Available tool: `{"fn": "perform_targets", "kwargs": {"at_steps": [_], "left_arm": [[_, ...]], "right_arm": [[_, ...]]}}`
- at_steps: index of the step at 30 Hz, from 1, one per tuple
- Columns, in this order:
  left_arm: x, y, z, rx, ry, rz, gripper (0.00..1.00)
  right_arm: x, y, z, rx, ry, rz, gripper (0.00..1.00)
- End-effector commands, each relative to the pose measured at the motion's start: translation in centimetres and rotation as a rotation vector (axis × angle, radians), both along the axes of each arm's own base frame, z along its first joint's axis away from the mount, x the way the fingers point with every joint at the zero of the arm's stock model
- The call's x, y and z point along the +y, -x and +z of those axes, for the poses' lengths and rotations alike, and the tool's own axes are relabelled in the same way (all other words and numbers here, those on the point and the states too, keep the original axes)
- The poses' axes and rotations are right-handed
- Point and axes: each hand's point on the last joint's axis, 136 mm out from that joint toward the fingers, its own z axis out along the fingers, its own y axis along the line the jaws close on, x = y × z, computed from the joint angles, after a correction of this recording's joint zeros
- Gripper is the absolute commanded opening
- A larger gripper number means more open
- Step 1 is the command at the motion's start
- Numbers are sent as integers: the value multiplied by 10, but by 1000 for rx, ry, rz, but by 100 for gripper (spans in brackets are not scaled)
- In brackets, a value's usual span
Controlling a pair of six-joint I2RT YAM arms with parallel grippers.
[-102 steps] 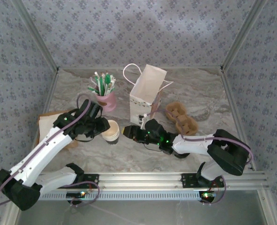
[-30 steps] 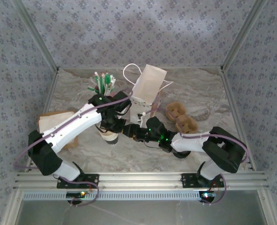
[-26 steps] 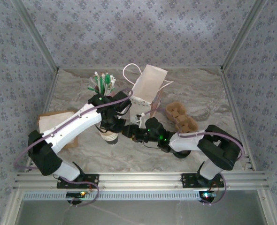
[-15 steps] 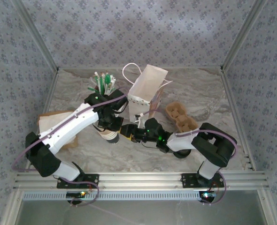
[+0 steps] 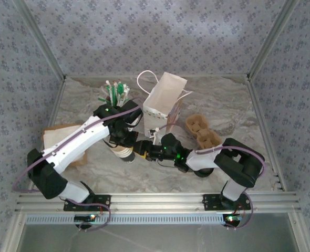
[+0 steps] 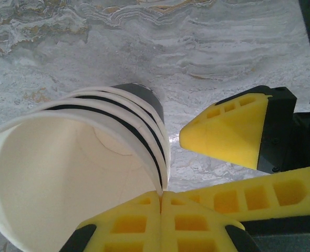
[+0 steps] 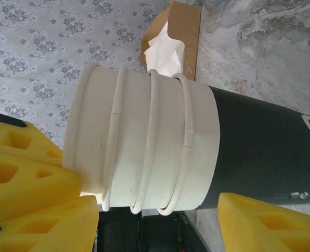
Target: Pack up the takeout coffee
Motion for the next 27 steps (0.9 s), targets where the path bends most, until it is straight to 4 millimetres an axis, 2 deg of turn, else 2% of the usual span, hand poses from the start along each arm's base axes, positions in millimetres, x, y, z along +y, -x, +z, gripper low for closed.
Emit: {"fn": "perform_targets", "kwargs": {"at_steps": [1,7,21,27], "left_arm": [[6,9,10,2,25,-7,0],[5,12,14,2,45,-8,0],[6,13,16,1,53,-7,0],[5,14,19,-1,75,-6,0]], "right_arm": [[8,-1,16,-37,-42,-1,65],[4,-3,13,-45,-31,-28,65],[2,-5,29,-84,-85,-63,70],[6,-5,28,-82,-90,-68,70]]}}
